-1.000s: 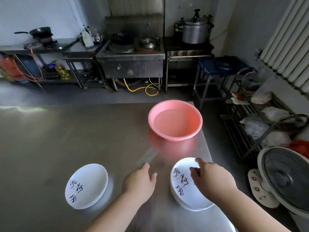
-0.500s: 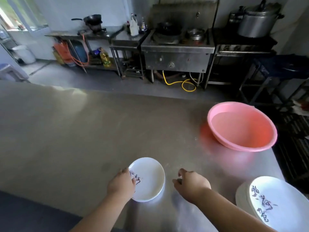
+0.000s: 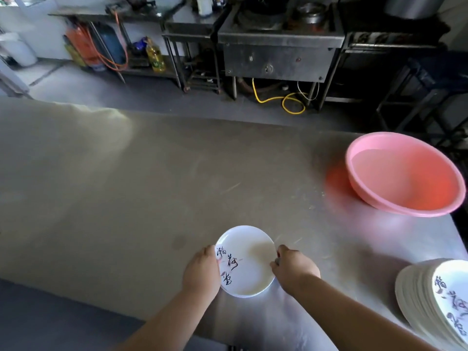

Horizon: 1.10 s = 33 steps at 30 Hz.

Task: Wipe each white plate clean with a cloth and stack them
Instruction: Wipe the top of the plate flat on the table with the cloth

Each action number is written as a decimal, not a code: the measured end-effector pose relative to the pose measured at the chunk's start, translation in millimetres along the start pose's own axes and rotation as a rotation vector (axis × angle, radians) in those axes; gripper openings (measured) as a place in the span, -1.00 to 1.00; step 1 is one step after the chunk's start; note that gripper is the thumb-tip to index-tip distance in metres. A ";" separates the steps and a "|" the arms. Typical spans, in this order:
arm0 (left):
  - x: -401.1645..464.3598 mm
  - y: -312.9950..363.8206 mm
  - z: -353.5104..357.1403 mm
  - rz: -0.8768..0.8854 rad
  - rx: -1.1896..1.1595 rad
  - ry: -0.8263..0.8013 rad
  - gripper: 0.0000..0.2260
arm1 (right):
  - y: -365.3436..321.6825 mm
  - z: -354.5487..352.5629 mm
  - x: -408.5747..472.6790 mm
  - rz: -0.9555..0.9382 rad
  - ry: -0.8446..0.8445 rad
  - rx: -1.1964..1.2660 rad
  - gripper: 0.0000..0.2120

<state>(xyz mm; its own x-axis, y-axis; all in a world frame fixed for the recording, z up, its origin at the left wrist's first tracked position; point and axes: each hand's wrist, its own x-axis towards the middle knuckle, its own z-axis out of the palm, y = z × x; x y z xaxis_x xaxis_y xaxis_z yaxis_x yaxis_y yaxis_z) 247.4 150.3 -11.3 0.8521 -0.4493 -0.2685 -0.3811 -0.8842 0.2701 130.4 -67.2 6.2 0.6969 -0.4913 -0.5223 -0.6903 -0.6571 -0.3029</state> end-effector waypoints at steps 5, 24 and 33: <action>4.0 4.7 -7.4 0.016 -0.098 0.007 -0.71 | 3.2 2.1 -8.4 0.054 0.041 0.056 -0.86; -75.5 121.8 78.8 0.178 -0.423 -0.356 -0.53 | 182.7 -6.6 -101.1 0.258 -0.013 0.321 -0.88; -91.4 129.1 107.6 0.230 -0.358 -0.225 -0.55 | 207.2 2.5 -102.7 0.216 0.038 0.188 -0.81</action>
<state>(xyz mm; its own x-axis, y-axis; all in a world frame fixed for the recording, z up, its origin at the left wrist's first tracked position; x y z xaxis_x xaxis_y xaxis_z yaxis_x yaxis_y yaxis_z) 81.7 63.5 -51.4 0.6465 -0.6796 -0.3468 -0.3699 -0.6767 0.6366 -84.8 -151.5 -4.9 0.5339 -0.6322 -0.5614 -0.8452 -0.4187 -0.3323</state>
